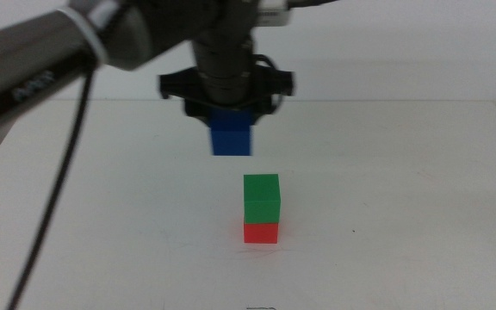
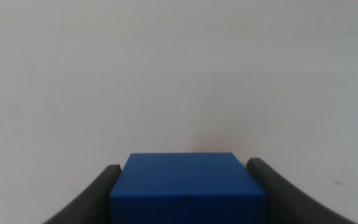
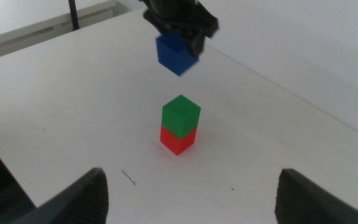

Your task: Stack red cubes first, then green, then blue cubes in a specific spot.

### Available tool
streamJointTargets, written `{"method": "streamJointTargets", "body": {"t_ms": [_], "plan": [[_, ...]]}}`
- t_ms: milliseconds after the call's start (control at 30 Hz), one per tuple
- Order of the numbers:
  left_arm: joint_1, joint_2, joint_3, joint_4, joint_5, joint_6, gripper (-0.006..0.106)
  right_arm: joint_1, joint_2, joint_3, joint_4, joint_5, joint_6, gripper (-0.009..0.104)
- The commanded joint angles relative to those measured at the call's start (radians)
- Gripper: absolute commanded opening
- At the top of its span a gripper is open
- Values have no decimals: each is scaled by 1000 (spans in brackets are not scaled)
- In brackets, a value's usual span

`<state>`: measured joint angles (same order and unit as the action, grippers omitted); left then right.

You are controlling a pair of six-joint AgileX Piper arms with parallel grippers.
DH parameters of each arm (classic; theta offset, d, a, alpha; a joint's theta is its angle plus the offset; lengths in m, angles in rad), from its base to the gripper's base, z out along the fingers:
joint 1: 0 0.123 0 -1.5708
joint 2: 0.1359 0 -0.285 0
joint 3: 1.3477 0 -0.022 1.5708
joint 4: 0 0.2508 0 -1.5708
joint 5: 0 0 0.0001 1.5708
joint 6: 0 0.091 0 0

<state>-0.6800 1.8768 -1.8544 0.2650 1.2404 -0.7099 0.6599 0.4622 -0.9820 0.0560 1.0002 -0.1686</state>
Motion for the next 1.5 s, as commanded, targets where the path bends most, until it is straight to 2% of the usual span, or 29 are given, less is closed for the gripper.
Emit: {"method": "streamJointTargets", "body": {"t_ms": [0, 233, 633, 1467], "plan": [[-40, -25, -63, 29, 58, -53, -2, -6, 14, -21, -5, -68, -9, 82], [-76, 32, -86, -47, 58, -85, -2, -6, 14, -21, -5, -68, -9, 82], [-74, 82, -86, 33, 76, -138, -2, -6, 14, -21, -6, -68, -9, 82], [-74, 110, -84, -20, 79, -100, -2, -6, 14, -21, -6, -68, -9, 82]]}}
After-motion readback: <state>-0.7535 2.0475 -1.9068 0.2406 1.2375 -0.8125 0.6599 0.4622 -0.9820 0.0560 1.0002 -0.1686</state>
